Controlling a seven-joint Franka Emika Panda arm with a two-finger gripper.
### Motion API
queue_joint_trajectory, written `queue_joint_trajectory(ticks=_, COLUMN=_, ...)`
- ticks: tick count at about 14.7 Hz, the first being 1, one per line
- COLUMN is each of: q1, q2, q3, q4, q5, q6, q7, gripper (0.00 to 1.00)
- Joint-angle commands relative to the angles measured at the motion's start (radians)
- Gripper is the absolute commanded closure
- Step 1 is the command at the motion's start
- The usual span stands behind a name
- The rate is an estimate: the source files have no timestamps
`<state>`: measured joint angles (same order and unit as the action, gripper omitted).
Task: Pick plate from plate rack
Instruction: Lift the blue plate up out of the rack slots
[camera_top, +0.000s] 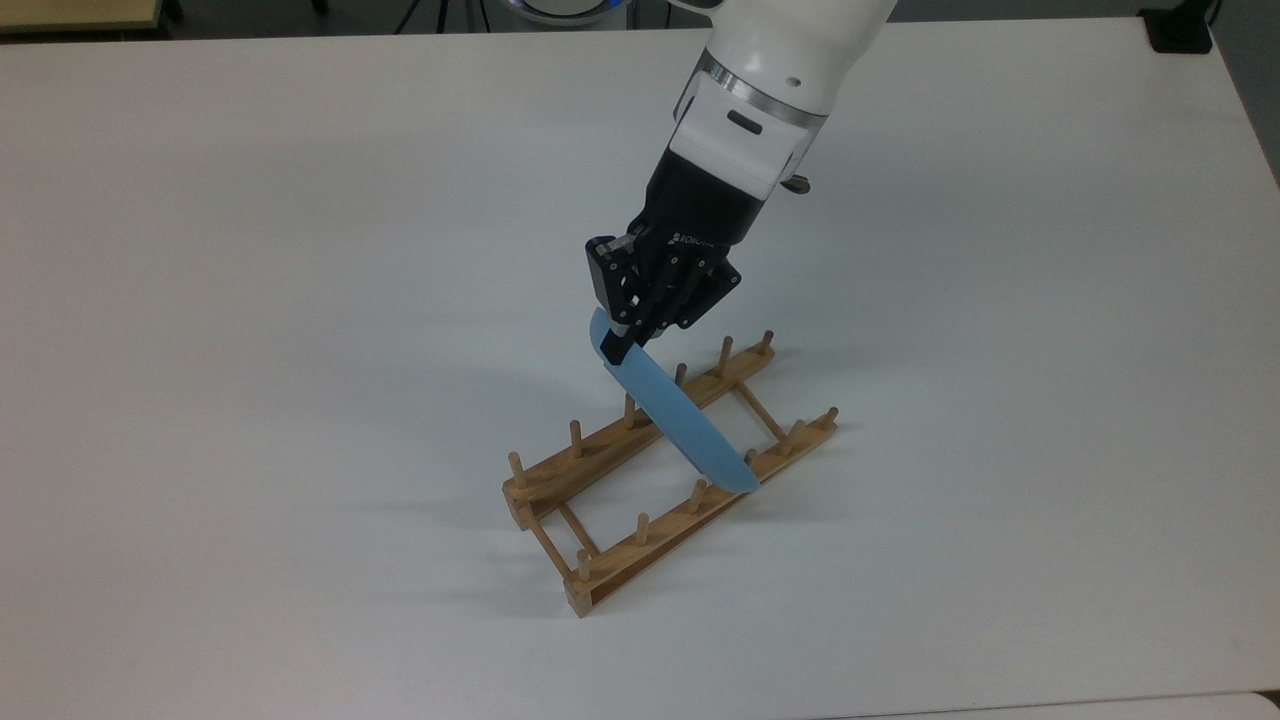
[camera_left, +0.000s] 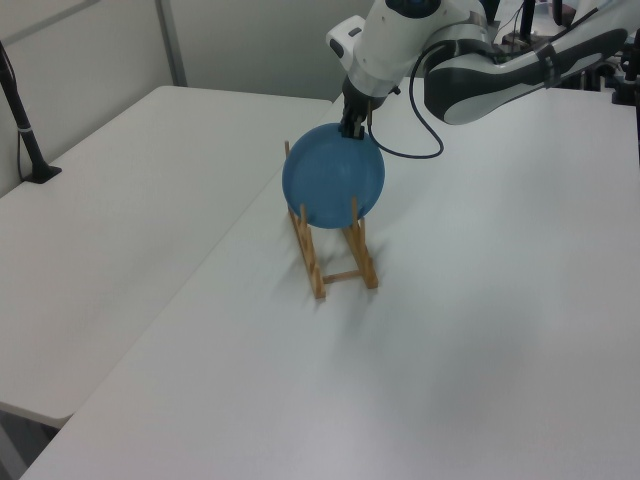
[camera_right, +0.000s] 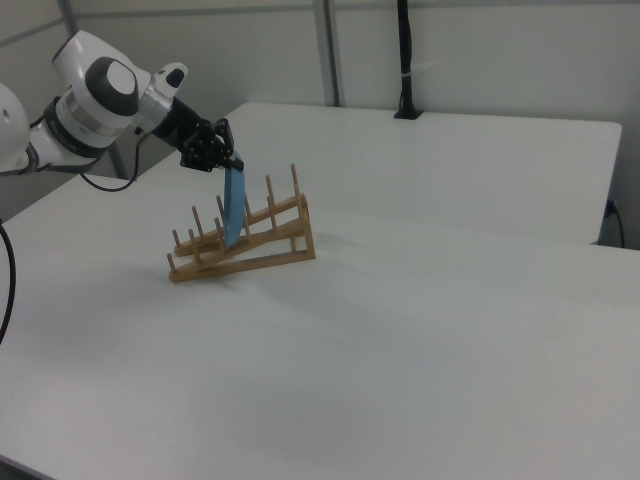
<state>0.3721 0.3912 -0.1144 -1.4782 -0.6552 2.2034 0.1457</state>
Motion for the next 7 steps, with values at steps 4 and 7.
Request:
queue_joint_trajectory(ticks=4, q1=0.024, q2=-0.012, q3=-0.016, q4=0.001, q5=-0.027, q6=0.019, q7=0.025, gripper=1.00)
queue_joint_trajectory(ticks=7, q1=0.025, q2=-0.034, q3=-0.016, q4=0.003, q5=-0.043, q6=0.018, q7=0.025, gripper=1.00)
